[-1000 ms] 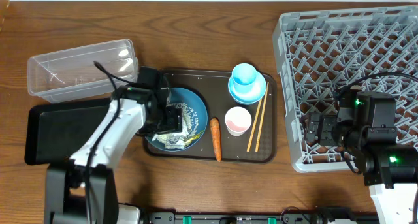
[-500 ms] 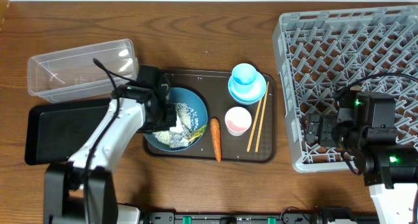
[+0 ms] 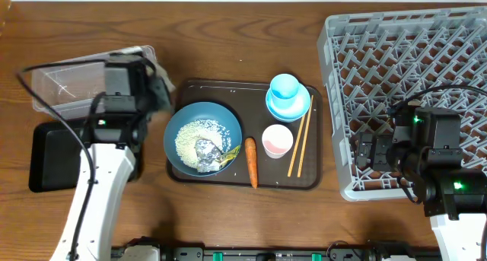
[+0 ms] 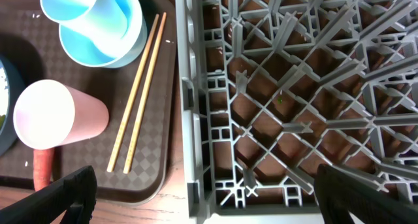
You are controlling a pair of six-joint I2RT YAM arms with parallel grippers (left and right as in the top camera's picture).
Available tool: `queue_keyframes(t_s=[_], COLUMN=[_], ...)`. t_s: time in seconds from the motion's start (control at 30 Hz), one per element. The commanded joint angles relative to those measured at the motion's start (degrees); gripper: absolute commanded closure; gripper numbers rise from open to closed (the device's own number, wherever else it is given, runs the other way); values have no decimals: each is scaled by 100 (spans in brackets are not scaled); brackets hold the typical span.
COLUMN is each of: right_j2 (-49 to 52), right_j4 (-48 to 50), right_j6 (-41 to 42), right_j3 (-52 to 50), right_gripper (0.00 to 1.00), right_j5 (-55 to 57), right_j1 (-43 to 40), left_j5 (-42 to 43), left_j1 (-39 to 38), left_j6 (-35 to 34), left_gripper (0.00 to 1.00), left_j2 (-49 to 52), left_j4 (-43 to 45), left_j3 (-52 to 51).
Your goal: Sort waste into correct bins and load items into the dishwasher rack
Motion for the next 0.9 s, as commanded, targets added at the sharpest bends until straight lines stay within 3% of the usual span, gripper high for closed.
queue_keyframes(t_s=[0.0,0.13,0.23,0.3,0.5,0.63,0.77,0.87], right_j2=[2,2,2,2,0,2,2,2], right_j4=[-2,-2,-2,-4,-4,-2,-4,-11], right_j6=[31,31,31,31,31,31,31,31], right_j3=[114,114,114,114,114,114,114,114], right_gripper=[1,1,1,1,1,1,1,1], right_j5=[-44,-46,-46,-46,-46,-44,-44,-44], right_j1=[48,48,48,48,48,48,48,48], left_j5=[-273,-271,-251,-155,1272,2310,2579,2649], left_j1=[315,649,815,852,730,374,-114,-531], left_j6=[57,55,52,55,24,7,-39,-35], left_gripper=[94,91,46,36,40,40,37,34], left_j2=[315,800,1064,1110,660,278,243,260], left_j4=[439,1095,1331,1375,603,-1119,-2741,-3410], left_j3=[94,94,96,96,96,96,85,4])
